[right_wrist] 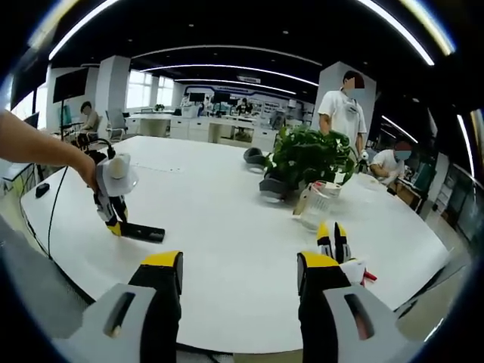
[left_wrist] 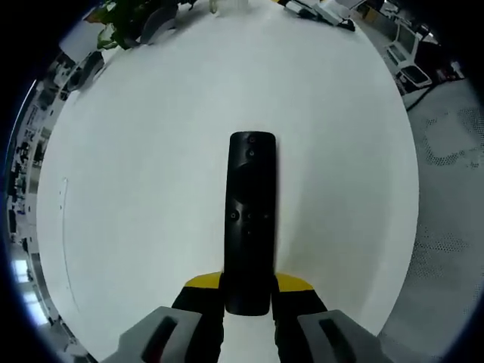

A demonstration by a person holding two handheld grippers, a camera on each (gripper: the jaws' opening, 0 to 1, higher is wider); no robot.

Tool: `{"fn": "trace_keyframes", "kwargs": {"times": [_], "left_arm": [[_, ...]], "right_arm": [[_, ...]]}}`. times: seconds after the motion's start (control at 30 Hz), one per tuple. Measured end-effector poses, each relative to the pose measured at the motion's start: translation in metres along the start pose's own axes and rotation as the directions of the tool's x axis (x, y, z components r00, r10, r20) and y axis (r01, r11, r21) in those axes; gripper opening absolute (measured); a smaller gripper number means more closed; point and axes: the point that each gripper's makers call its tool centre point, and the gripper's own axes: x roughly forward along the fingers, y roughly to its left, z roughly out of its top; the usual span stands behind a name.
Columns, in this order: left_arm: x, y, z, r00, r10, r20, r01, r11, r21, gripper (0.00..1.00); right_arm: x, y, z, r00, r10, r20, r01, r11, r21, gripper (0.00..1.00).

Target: Press the specified remote control buttons in sequence, fully releasing each button before pressing the next.

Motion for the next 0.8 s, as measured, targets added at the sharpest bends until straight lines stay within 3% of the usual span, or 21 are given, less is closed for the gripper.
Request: {"fn": "trace_keyframes", "kwargs": {"times": [0.8], "left_arm": [[-0.001, -0.018, -0.004, 1.000, -0.006, 0.015, 0.005, 1.000, 0.017, 0.23]], "right_arm": [[0.002, 0.006, -0.004, 0.999, 0.030, -0.025, -0.030, 0.999, -0.015, 0.62]]}}
